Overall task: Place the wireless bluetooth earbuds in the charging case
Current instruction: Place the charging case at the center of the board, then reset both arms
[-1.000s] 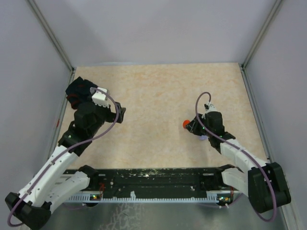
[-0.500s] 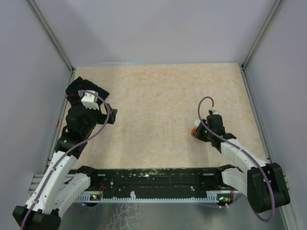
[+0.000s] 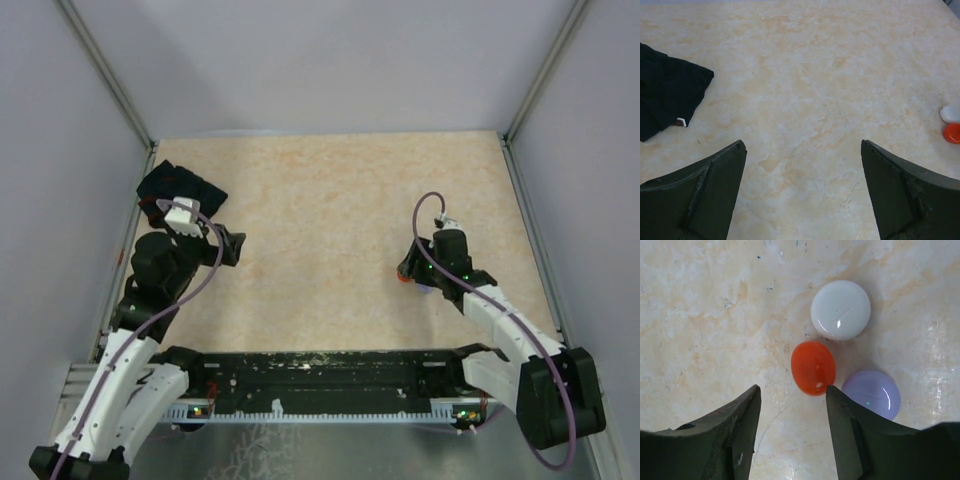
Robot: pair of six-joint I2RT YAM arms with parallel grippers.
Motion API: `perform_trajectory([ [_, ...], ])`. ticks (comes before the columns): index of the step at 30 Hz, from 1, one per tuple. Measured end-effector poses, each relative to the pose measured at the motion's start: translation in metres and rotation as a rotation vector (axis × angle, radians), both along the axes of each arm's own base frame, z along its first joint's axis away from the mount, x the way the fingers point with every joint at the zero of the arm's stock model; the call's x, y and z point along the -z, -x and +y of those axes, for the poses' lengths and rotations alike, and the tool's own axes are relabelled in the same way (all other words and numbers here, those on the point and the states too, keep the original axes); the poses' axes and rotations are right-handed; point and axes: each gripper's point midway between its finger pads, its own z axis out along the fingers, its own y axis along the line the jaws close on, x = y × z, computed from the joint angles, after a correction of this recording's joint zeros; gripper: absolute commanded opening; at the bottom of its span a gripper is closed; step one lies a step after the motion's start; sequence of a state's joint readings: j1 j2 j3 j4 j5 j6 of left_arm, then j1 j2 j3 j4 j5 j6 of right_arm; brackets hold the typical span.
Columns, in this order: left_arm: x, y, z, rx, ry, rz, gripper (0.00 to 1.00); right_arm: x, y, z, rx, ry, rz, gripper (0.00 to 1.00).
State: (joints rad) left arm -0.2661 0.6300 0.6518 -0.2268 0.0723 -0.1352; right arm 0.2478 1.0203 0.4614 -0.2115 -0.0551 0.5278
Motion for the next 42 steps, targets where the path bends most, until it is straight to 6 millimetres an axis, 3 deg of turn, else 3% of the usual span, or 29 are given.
perform_trajectory([
  [10,-0.021,0.025,0.002,-0.01,0.099,-0.039,1.0,-0.053,0.007,-0.012,-0.015,0.054,-0.108,0.82],
  [17,-0.046,0.052,0.012,-0.042,0.177,-0.089,1.0,-0.137,0.019,-0.033,0.051,0.083,-0.333,0.86],
  [23,-0.067,0.077,0.017,-0.037,0.231,-0.173,1.0,-0.214,0.058,-0.047,0.054,0.06,-0.624,0.87],
  [26,-0.075,0.088,0.02,-0.034,0.246,-0.211,1.0,-0.239,0.079,-0.056,0.07,0.06,-0.756,0.88],
  [34,-0.089,0.11,0.027,-0.035,0.296,-0.301,1.0,-0.257,0.107,-0.08,0.133,0.121,-0.934,0.89],
  [42,-0.053,0.098,0.023,-0.042,0.292,-0.22,1.0,-0.223,0.093,-0.083,0.124,0.206,-0.864,0.9],
])
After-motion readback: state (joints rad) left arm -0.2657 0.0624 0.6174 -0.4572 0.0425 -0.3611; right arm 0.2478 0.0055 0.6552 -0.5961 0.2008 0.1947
